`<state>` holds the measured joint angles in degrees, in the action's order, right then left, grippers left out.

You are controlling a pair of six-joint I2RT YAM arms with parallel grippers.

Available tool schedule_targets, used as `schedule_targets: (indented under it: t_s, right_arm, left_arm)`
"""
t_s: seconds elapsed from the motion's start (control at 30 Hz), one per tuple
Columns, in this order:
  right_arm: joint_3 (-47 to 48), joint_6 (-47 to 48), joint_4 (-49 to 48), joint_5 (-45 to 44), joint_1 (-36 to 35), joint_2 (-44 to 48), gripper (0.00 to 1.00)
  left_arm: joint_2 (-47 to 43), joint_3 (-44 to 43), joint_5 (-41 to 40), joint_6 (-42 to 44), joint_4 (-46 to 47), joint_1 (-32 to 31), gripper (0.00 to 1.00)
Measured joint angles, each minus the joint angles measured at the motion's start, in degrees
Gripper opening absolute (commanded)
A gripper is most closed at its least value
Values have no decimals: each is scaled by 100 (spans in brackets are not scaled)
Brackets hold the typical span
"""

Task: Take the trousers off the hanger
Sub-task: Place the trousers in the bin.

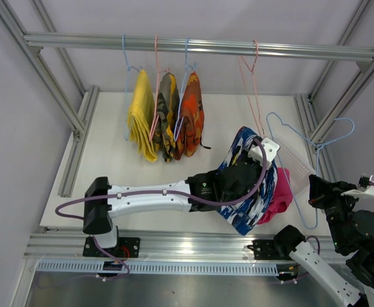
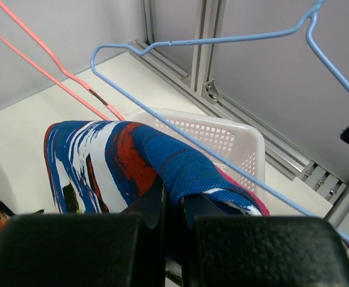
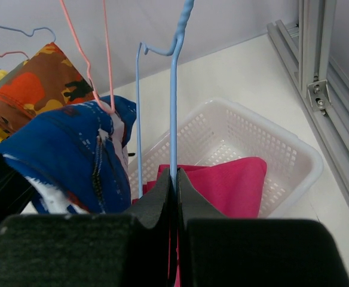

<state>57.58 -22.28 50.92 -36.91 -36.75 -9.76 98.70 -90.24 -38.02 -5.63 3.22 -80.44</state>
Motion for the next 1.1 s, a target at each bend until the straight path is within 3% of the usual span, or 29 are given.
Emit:
schedule_targets:
  t_s: [0.37,0.77,1.1]
  right_arm:
    - [0,-9,136,-192,-245,83,0]
    - [-52,-11,160,-758,-562,83,0]
    - [-55,-26,197,-809,-684,83,0]
  left_arm:
    - [916,-621,380,-247,-74,188,1]
    - [1460,-697,691,-601,-76,293,1]
    - [2212,-1416,920,-660,-155,376,1]
